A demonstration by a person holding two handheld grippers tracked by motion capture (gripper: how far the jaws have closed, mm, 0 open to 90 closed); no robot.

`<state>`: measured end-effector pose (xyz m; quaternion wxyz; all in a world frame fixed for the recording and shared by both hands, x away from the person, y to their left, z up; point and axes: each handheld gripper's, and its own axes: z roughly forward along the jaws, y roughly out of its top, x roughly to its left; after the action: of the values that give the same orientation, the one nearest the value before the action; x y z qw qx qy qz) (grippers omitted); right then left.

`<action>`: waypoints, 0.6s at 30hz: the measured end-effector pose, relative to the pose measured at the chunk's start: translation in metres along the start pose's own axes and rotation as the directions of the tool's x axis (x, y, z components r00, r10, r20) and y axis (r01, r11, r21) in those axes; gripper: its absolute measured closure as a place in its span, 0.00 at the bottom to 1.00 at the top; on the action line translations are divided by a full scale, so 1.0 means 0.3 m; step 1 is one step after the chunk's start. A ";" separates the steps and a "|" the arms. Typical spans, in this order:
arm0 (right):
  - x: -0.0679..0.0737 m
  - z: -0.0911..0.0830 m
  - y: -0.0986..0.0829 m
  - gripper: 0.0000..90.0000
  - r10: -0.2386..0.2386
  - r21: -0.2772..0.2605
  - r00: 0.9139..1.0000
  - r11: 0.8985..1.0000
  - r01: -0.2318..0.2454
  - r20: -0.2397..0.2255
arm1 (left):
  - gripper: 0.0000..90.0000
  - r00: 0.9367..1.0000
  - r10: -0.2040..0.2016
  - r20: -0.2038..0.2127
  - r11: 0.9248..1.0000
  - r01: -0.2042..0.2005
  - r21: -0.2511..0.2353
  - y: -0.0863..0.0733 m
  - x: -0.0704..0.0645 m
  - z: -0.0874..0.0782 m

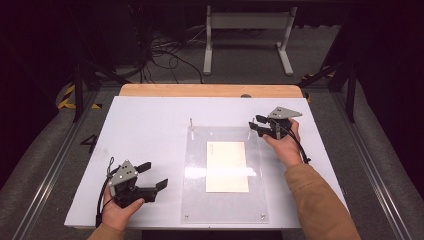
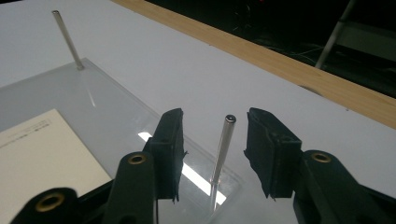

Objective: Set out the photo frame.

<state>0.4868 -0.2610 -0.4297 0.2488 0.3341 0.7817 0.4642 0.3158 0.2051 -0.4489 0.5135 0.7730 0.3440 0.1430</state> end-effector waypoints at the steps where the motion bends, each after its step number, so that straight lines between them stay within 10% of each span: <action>1: 0.000 0.016 -0.007 0.67 0.003 -0.005 1.000 1.000 -0.003 0.005 | 0.15 1.000 0.006 -0.001 1.000 -0.006 0.003 0.000 0.000 0.001; 10: -0.006 0.055 -0.023 0.92 0.014 0.025 0.999 1.000 -0.014 0.029 | 0.16 1.000 0.003 0.007 1.000 -0.003 0.016 -0.003 -0.002 0.006; 18: -0.010 0.058 -0.026 0.95 0.088 0.017 0.996 0.996 -0.089 0.030 | 0.16 1.000 0.009 0.004 1.000 -0.009 0.018 -0.003 -0.004 0.007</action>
<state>0.4987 -0.2563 -0.4440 0.2363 0.3775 0.7667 0.4625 0.3159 0.2032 -0.4505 0.5066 0.7793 0.3410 0.1408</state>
